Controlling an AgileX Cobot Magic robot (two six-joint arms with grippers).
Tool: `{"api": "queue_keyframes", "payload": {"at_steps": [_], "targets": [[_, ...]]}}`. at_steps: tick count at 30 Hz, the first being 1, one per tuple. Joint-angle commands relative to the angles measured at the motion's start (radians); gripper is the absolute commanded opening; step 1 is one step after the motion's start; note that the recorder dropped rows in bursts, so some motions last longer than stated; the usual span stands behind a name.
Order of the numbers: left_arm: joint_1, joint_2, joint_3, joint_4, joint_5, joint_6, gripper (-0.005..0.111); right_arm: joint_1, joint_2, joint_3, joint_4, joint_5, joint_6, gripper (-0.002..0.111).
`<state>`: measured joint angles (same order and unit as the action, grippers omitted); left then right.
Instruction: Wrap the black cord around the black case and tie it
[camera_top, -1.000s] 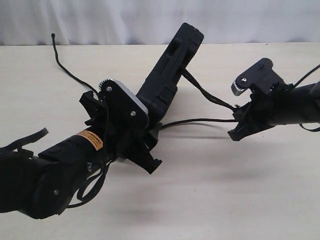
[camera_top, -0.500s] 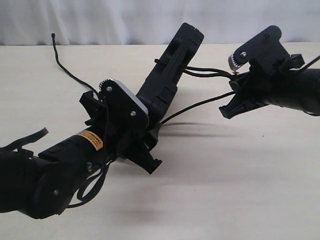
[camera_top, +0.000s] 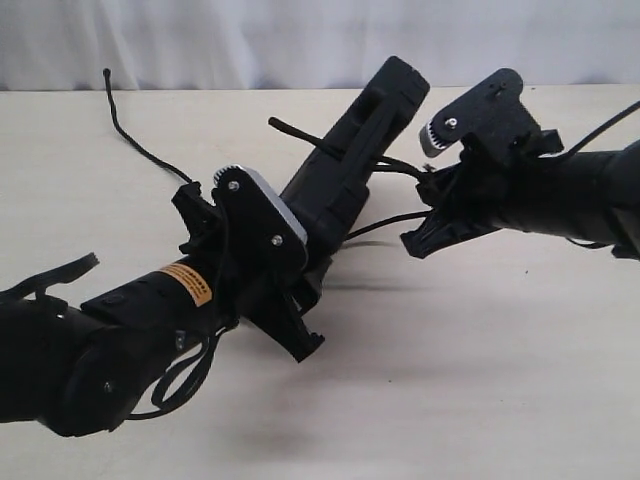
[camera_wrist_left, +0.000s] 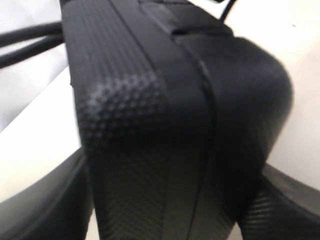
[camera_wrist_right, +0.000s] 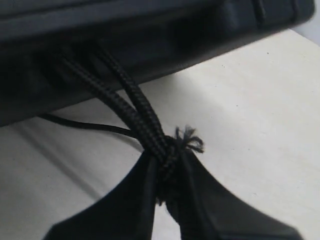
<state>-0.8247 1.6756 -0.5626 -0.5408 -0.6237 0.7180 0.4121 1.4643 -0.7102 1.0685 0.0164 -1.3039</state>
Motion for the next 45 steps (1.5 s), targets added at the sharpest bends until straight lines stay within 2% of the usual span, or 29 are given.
{"api": "queue_keyframes", "payload": {"at_steps": [1,6,10,14,18,21,27,29,31,32,33,34,35,36,37,40,42,45], "targets": [[-0.003,0.004,0.002,0.077,0.110,-0.034,0.015,0.032,0.057,-0.017,0.000,-0.036,0.081,0.004],[-0.001,0.004,0.002,0.067,0.110,-0.034,0.046,0.032,0.075,-0.025,0.000,-0.034,0.133,0.004],[-0.001,-0.001,0.002,-0.043,0.094,-0.034,0.064,0.032,0.075,-0.025,0.000,-0.034,0.140,0.004],[-0.001,-0.007,0.002,-0.062,0.172,-0.034,0.077,0.032,0.075,-0.025,0.000,-0.034,0.142,0.004],[-0.003,-0.009,0.002,-0.039,0.184,-0.037,0.083,0.032,0.075,-0.025,0.000,-0.031,0.142,0.004],[-0.003,-0.021,0.002,-0.039,0.192,-0.037,0.082,0.032,0.075,-0.025,0.000,-0.030,0.142,0.004],[-0.003,-0.218,0.002,-0.045,0.256,-0.037,0.082,0.032,0.075,-0.025,0.000,-0.030,0.175,0.004],[-0.001,-0.288,0.002,-0.097,0.259,-0.038,0.082,0.032,0.075,-0.025,0.000,-0.030,0.175,0.004],[0.014,-0.353,0.002,-0.245,0.228,-0.070,0.082,0.032,0.075,-0.025,0.000,-0.030,0.175,0.004],[0.064,-0.395,-0.003,-0.372,0.229,-0.072,0.079,0.032,0.075,-0.025,0.000,-0.030,0.175,0.004],[0.098,-0.406,-0.010,-0.391,0.257,-0.072,0.075,0.032,0.075,-0.025,0.000,-0.030,0.175,0.004],[0.171,-0.415,-0.048,-0.395,0.375,-0.072,0.067,0.032,0.075,-0.025,0.000,-0.027,0.175,0.004],[0.204,-0.415,-0.077,-0.395,0.430,-0.072,0.064,0.032,0.075,-0.025,0.000,-0.022,0.175,0.004],[0.290,-0.388,-0.155,-0.395,0.573,-0.072,0.059,0.032,0.075,-0.025,0.000,-0.011,0.175,0.004],[0.335,-0.367,-0.203,-0.395,0.646,-0.072,0.057,0.032,0.075,-0.025,0.000,-0.005,0.175,0.004],[0.502,-0.197,-0.439,-0.450,1.010,-0.125,0.056,0.032,0.075,-0.025,0.000,0.002,0.175,0.004],[0.546,-0.097,-0.541,-0.510,1.153,-0.125,0.056,0.032,0.075,-0.025,0.000,0.004,0.175,0.004],[0.560,0.032,-0.654,-0.571,1.261,-0.125,0.056,0.032,0.075,-0.025,0.000,0.004,0.175,0.004]]}}
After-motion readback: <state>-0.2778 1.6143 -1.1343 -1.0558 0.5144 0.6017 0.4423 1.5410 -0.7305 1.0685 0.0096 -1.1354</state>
